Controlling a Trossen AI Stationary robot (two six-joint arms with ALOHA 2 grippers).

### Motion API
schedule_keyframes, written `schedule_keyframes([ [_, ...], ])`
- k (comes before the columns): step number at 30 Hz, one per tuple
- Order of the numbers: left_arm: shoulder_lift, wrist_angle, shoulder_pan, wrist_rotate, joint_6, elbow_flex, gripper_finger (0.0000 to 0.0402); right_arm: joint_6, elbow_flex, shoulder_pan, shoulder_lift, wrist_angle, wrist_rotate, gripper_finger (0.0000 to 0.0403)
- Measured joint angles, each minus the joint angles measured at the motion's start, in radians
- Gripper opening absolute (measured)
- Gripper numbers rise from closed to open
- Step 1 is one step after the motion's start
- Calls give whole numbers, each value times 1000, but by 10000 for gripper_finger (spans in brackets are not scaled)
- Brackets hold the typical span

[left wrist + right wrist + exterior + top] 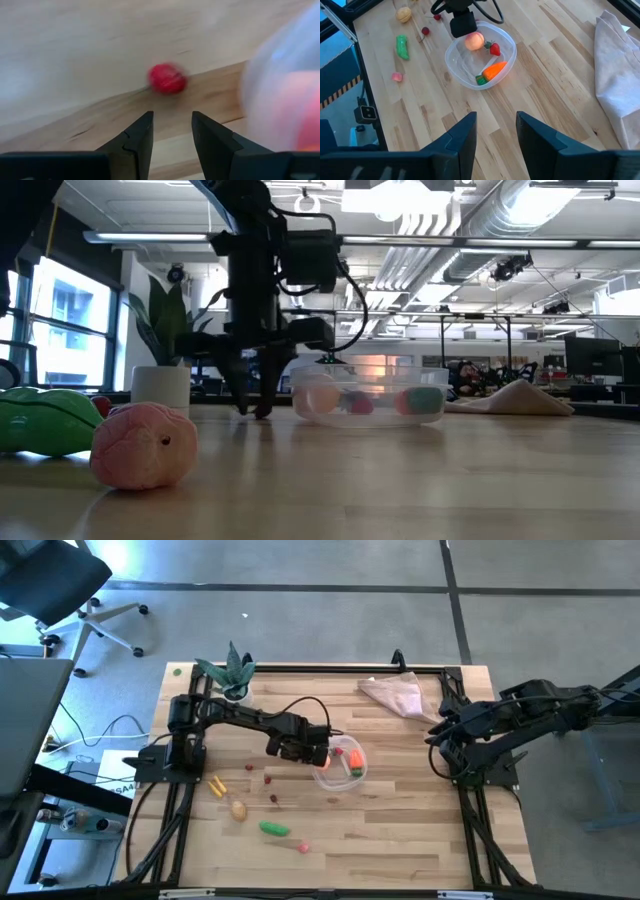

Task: Pick and placing Produce into tupperware
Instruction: Put the red cherry into the transparent bin

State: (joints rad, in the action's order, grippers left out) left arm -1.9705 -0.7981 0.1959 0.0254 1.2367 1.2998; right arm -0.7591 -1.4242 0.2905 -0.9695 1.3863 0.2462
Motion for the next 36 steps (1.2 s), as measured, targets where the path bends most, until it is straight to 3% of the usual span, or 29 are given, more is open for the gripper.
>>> schedule_keyframes([
  [10,2,2,0,-5,-111,4,124,0,0,0,0,0,0,130],
  [18,2,-58,2,53,-335,48,124,0,0,0,0,0,0,130],
  [25,2,-90,36,5,-160,68,124,0,0,0,0,0,0,130],
  [36,2,-65,33,-23,-34,68,124,0,0,0,0,0,0,130],
])
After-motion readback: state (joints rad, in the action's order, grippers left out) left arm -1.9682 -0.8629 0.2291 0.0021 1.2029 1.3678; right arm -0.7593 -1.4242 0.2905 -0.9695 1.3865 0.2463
